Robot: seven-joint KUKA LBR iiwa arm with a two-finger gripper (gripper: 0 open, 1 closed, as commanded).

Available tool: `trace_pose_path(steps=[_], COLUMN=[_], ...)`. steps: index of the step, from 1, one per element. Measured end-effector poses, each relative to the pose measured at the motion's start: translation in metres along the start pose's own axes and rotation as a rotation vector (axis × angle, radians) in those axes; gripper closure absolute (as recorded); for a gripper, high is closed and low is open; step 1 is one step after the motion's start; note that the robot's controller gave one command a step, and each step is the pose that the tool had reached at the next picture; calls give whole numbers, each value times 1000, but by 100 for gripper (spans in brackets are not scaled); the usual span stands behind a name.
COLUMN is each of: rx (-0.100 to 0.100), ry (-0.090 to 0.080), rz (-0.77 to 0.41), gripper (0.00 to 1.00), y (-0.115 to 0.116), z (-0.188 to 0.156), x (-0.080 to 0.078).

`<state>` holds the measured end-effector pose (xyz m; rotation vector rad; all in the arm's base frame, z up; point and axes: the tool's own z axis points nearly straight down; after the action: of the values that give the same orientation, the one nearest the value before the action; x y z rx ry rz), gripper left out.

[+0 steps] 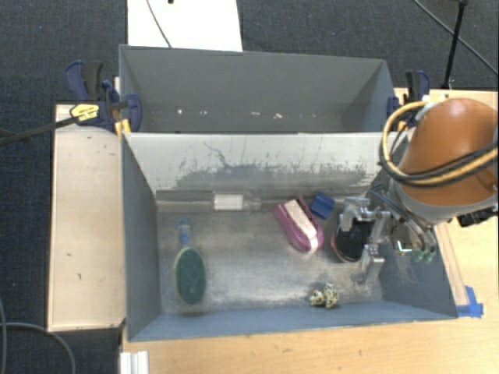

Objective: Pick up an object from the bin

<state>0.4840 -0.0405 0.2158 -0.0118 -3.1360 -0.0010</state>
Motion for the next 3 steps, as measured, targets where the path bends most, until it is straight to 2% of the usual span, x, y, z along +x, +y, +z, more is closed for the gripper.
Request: trace_pose_path(steps=[1, 2, 3], rx=[3, 4, 1], ry=[-6, -29, -19], rz=[-150, 27, 110], gripper=[0, 0, 0], y=[-97, -95, -90], z=[105, 141, 142], x=[-56, -88, -103])
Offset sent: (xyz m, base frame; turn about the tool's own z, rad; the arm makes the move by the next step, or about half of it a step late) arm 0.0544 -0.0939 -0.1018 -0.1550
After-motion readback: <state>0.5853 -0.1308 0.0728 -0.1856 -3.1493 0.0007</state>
